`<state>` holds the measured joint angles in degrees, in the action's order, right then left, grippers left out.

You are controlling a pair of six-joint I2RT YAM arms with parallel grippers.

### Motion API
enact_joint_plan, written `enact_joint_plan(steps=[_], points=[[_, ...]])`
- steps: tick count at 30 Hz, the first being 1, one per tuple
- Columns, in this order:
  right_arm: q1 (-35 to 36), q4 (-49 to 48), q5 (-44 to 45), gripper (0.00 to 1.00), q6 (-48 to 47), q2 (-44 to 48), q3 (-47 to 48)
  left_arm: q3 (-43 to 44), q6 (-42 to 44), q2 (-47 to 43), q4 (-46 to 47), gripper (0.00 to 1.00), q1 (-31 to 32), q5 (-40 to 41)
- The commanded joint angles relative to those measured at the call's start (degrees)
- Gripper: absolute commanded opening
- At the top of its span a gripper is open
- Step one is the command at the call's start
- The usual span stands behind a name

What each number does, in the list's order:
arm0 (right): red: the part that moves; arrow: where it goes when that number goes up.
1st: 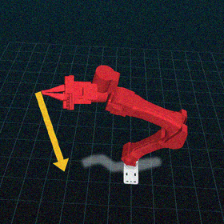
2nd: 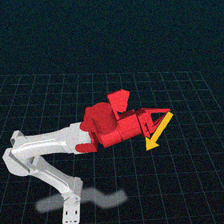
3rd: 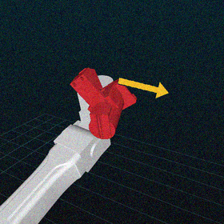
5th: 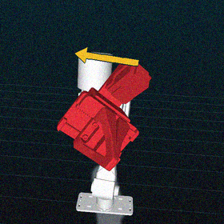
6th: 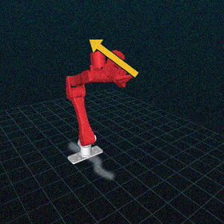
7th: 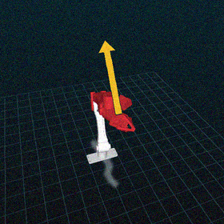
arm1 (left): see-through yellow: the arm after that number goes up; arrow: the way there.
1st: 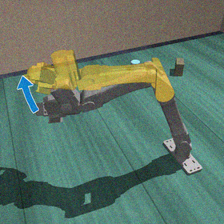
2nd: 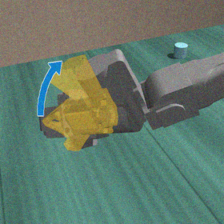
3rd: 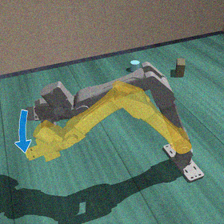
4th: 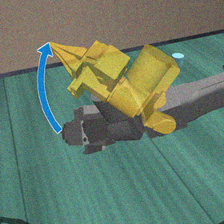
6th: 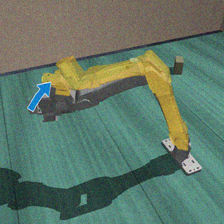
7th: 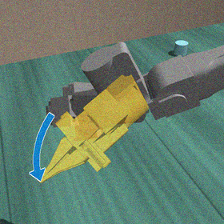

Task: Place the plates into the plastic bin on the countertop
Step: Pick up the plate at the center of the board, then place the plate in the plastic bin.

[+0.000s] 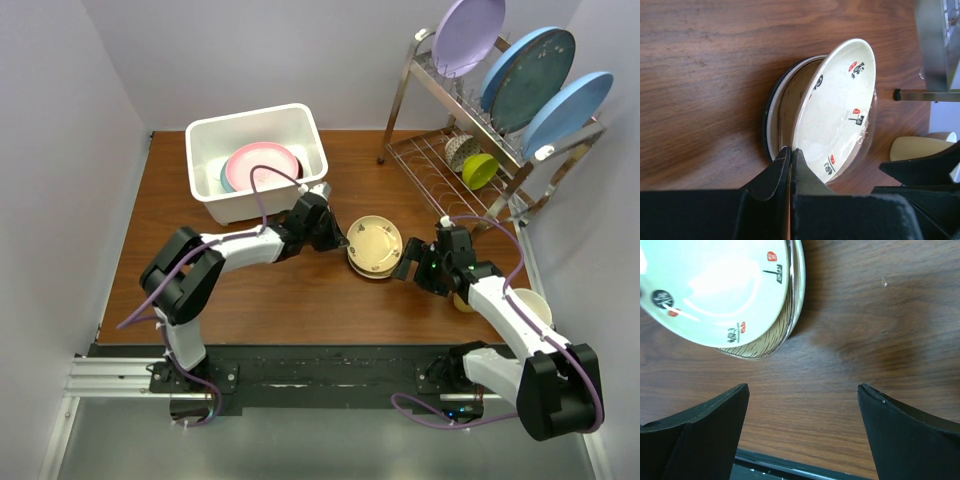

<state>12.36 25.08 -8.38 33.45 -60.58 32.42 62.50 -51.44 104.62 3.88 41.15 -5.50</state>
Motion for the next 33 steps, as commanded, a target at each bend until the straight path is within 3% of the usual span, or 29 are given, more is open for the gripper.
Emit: enact_joint_plan(steps=[1,18,33], points=[[-0.23,-0.47,-1.02,0.93,-0.41,1.69,-0.26,0.17,0.90,-4.86,1.39,0.00,-0.54,1.19],[-0.85,-7.15,-4.27,0.92,5.48,4.77,-1.14,-4.31,2.22,-10.48,2.36,0.00,-0.45,-2.41],[-1.02,-11.81,-8.32,0.61,6.98,2.57,-2.80,-10.81,2.84,-16.46,8.33,0.00,-0.01,-12.25]])
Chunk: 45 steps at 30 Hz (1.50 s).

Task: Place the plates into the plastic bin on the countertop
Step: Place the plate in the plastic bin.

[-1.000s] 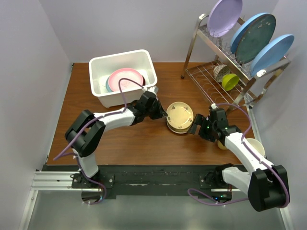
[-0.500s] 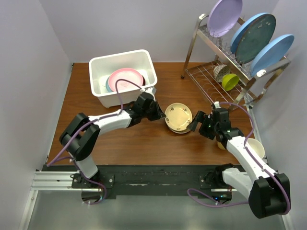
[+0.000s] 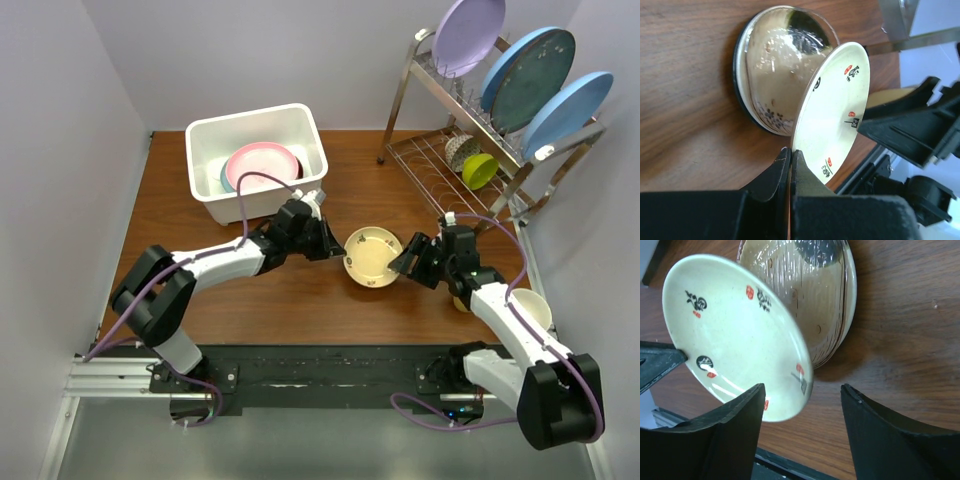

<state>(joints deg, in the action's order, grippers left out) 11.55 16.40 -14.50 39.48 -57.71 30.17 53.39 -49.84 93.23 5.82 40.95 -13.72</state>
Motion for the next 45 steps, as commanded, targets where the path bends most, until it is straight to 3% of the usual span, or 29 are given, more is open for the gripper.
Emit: enact_joint_plan(steps=[1,8,11,12,14,16,20,24,37,39,42,43,44,45], points=[[-0.30,-3.22,-2.37,0.59,1.03,-0.29,-0.64,-2.14,1.42,-5.86,7.70,0.00,0.18,-4.65],[-0.30,-4.88,-4.48,0.37,1.03,0.49,-1.08,-2.67,2.91,-5.87,9.03,0.00,0.18,-9.84],[-0.39,-5.24,-5.44,0.19,0.86,1.11,-1.17,-2.85,3.17,-6.04,8.68,0.00,0.18,-9.66],[-0.39,-5.24,-5.88,0.08,0.68,1.37,-1.08,-2.85,3.35,-6.13,8.50,0.00,0.10,-9.66],[-0.39,-5.33,-6.15,0.01,0.42,1.99,-1.26,-2.94,3.61,-6.13,8.15,0.02,0.18,-9.58],[-0.39,-5.24,-6.42,0.00,0.07,3.04,-1.34,-3.02,3.70,-6.04,8.06,0.06,0.18,-9.40],[-0.48,-5.59,-7.38,0.00,-0.20,4.36,-1.70,-3.37,3.79,-5.78,8.06,0.30,0.18,-9.49],[-0.56,-5.94,-8.26,0.00,-0.11,5.24,-1.61,-3.64,3.70,-5.08,8.33,0.47,0.18,-9.66],[-0.48,-7.35,-9.76,0.00,0.07,9.20,-1.87,-3.99,3.70,-1.39,7.63,0.51,0.36,-10.02],[-0.57,-7.18,-10.10,0.00,-0.02,9.46,-1.87,-4.17,3.79,-1.47,7.27,0.50,0.36,-9.23],[-0.48,-7.52,-10.63,0.00,0.07,9.29,-2.22,-4.69,3.70,-1.65,7.97,0.27,0.36,-9.49],[-0.56,-7.70,-11.07,0.00,-0.11,9.20,-2.22,-4.69,3.53,-1.65,8.15,0.09,0.45,-9.57],[-0.57,-7.62,-11.07,0.00,-0.20,9.02,-2.31,-4.78,3.44,-1.82,8.06,0.01,0.36,-9.31],[-0.48,-7.44,-10.90,0.05,-0.28,9.02,-2.31,-4.70,3.53,-2.09,7.89,0.00,0.45,-9.14]])
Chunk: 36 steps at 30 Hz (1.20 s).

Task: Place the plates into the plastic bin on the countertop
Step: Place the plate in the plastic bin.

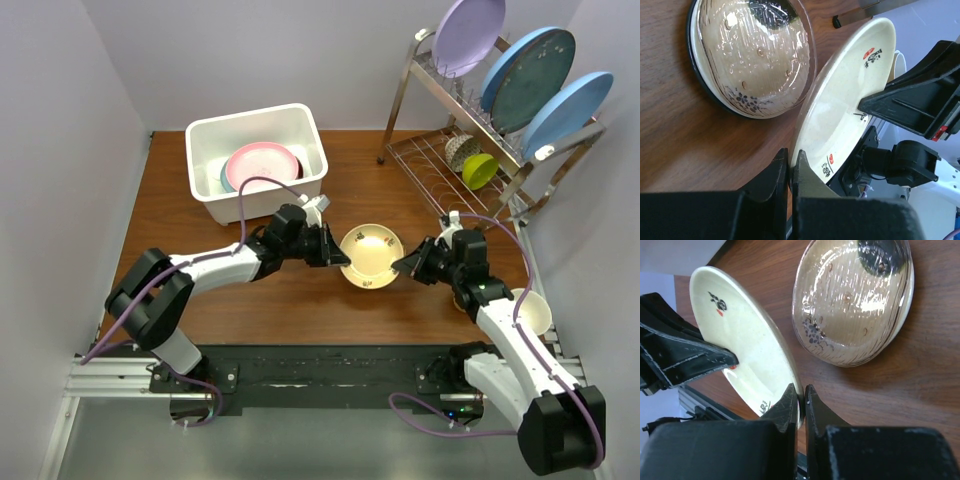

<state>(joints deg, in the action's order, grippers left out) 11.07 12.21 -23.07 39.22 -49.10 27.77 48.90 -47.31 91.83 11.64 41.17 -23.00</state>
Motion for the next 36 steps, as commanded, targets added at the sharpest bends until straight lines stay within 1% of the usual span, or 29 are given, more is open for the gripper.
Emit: enact_joint_plan(steps=[1,2,4,5,8,11,17,21,23,26,28,32,36], points=[[0.00,-2.63,-1.90,0.13,-0.28,0.50,0.09,-0.13,0.82,-0.86,1.99,0.00,0.23,0.33],[-0.08,-2.45,-1.63,0.32,-0.46,0.59,0.01,-0.04,0.82,-1.04,1.90,0.00,0.14,0.76],[-0.08,-1.23,-0.58,0.58,-0.55,0.94,0.18,0.31,0.82,-1.65,1.11,0.00,0.14,1.12],[-0.08,-0.87,0.04,0.75,-0.55,1.02,0.09,0.40,0.90,-1.66,0.84,0.00,0.23,1.55],[-0.08,0.01,0.48,0.92,-0.90,0.76,0.27,0.84,0.99,-1.92,0.23,0.00,0.23,1.65],[0.00,1.24,1.70,0.99,-1.16,1.02,0.62,1.02,0.99,-2.01,-0.12,0.00,0.14,1.91],[0.00,2.91,2.94,0.99,-1.69,2.43,0.97,2.07,1.87,-2.88,-2.41,0.00,0.14,3.14],[-0.08,3.52,3.12,0.99,-2.39,3.66,1.23,4.35,3.80,-4.02,-7.14,0.00,-0.12,5.07],[-0.08,3.88,2.86,0.99,-2.31,4.10,1.32,6.02,5.29,-4.38,-8.73,0.00,-0.38,6.65],[0.00,4.32,2.24,0.99,-2.31,5.07,1.67,8.83,7.05,-5.17,-13.81,0.00,-1.00,8.58],[-0.08,4.58,2.07,0.99,-2.40,5.94,1.59,10.50,8.02,-5.78,-15.68,0.00,-1.53,8.68],[-0.08,5.54,2.24,0.99,-2.75,6.74,1.67,13.32,9.34,-6.93,-18.66,0.00,-3.90,9.20],[-0.08,5.81,2.07,0.99,-2.92,7.35,1.67,18.75,11.88,-7.63,-24.54,0.00,-5.74,11.40]])
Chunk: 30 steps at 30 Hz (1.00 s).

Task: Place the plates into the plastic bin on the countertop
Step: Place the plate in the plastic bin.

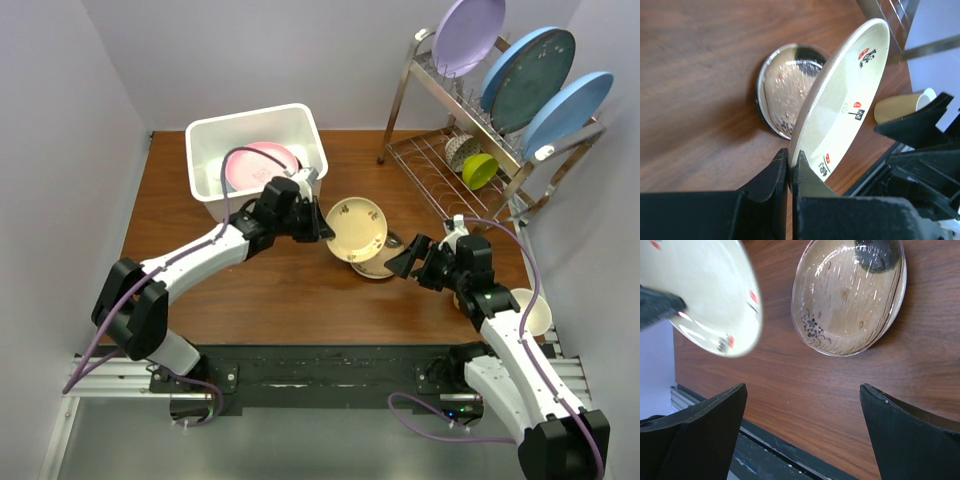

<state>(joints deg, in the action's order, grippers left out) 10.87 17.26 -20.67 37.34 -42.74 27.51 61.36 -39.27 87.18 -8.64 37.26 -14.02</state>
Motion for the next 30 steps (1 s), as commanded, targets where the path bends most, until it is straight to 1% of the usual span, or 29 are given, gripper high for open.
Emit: enact_joint_plan(steps=[1,9,19,30], points=[[0.11,0.76,-0.34,0.99,-1.04,1.17,1.85,6.92,4.37,-3.15,-4.80,0.00,-2.88,2.42],[0.20,0.67,-0.78,0.99,-0.96,1.26,1.50,11.31,5.87,-4.82,-8.75,0.00,-8.51,0.93],[0.11,0.23,-1.22,0.99,-0.69,1.17,1.15,16.24,6.84,-3.86,-12.27,0.00,-14.39,0.05],[0.20,0.06,-1.57,0.99,-0.78,0.91,0.71,21.16,5.78,-0.69,-13.42,0.00,-21.34,-5.22]])
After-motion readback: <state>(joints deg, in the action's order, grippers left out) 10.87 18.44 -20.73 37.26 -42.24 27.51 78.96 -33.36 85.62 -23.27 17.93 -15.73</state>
